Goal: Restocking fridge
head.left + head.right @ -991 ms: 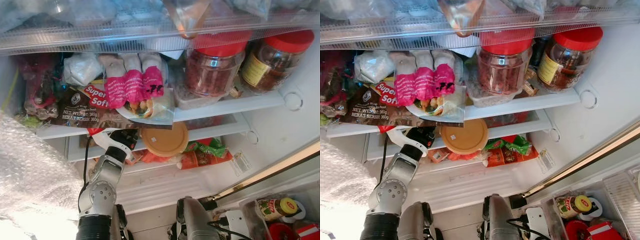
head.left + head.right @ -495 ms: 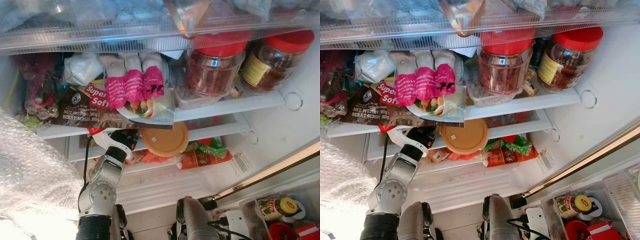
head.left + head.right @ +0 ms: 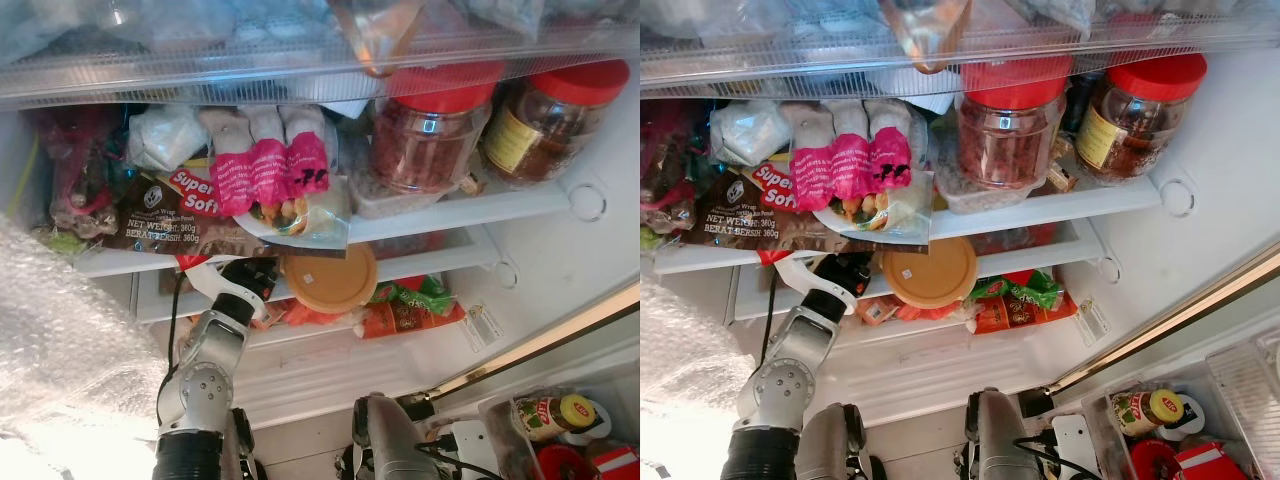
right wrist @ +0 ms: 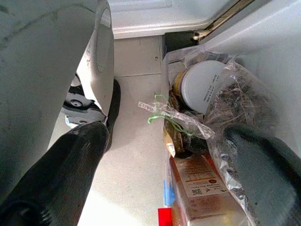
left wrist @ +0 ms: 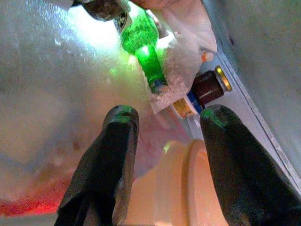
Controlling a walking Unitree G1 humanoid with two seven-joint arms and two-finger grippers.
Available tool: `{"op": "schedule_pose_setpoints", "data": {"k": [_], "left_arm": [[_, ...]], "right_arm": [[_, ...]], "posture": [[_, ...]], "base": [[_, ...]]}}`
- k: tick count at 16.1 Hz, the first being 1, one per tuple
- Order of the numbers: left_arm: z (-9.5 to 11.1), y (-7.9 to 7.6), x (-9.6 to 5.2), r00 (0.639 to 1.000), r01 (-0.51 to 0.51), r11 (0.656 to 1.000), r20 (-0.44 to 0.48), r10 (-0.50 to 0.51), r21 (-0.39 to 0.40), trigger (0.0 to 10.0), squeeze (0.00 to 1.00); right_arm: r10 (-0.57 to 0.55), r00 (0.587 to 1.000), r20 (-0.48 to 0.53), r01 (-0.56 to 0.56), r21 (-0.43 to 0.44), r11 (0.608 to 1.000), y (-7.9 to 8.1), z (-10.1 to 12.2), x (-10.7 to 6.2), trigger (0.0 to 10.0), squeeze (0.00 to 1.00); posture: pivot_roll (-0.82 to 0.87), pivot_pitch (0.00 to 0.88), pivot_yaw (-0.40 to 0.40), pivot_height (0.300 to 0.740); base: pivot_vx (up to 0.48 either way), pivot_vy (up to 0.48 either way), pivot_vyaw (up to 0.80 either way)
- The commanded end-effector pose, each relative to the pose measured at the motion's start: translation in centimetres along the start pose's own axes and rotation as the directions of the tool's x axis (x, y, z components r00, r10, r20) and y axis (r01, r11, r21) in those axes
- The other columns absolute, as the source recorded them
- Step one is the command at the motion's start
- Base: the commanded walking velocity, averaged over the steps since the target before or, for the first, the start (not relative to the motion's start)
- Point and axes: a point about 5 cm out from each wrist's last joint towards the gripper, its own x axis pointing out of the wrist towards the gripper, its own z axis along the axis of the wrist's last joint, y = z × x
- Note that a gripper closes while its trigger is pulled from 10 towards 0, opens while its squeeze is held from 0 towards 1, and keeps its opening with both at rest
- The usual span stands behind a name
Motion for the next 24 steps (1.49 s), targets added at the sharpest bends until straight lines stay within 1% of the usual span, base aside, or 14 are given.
{"op": "schedule_pose_setpoints", "data": {"k": [1,9,12,19,22,23,24], "left_arm": [[0.9,-1.5,0.1,0.997,0.068,0.997,0.045,-0.069,0.026,10.0,0.00],[0.8,-1.5,0.1,0.997,0.067,0.997,0.042,-0.068,0.027,10.0,0.00],[0.6,-1.5,0.1,0.997,0.073,0.997,0.026,-0.073,0.032,10.0,0.00],[0.4,-1.2,0.0,0.998,0.055,0.997,0.015,-0.056,0.047,10.0,0.00],[0.1,-1.1,-0.2,0.998,0.058,0.995,-0.013,-0.057,0.082,10.0,0.00],[-0.1,-1.0,-0.3,0.998,0.059,0.992,-0.033,-0.056,0.109,10.0,0.00],[-0.4,-0.5,-0.6,0.996,0.057,0.984,-0.079,-0.044,0.169,10.0,0.00]], "right_arm": [[0.006,1.000,-0.029,-0.006,0.006,1.000,0.2,-1.0,-0.2,10.0,0.00],[0.007,1.000,-0.029,-0.007,0.004,1.000,0.1,-1.0,-0.2,10.0,0.00],[0.007,1.000,-0.030,-0.007,0.004,1.000,0.2,-1.0,-0.2,10.0,0.00],[0.008,0.999,-0.031,-0.008,0.002,1.000,0.2,-1.0,-0.2,10.0,0.00],[0.008,0.999,-0.031,-0.008,0.001,1.000,0.2,-1.0,-0.2,10.0,0.00],[0.009,0.999,-0.031,-0.009,0.001,1.000,0.2,-1.0,-0.2,10.0,0.00],[0.010,0.999,-0.032,-0.010,0.000,1.000,0.2,-1.0,-0.2,10.0,0.00]], "posture": [[-0.10,0.183,-0.041,0.618],[-0.10,0.183,-0.042,0.618],[-0.10,0.184,-0.042,0.618],[-0.10,0.184,-0.042,0.618],[-0.10,0.183,-0.042,0.618],[-0.10,0.184,-0.041,0.618],[-0.10,0.185,-0.041,0.618]], "base": [[-0.247,0.000,0.00],[-0.249,0.000,0.00],[-0.245,0.000,0.00],[0.000,0.000,0.00],[0.000,0.000,0.00],[0.000,0.000,0.00],[0.000,0.000,0.00]]}}
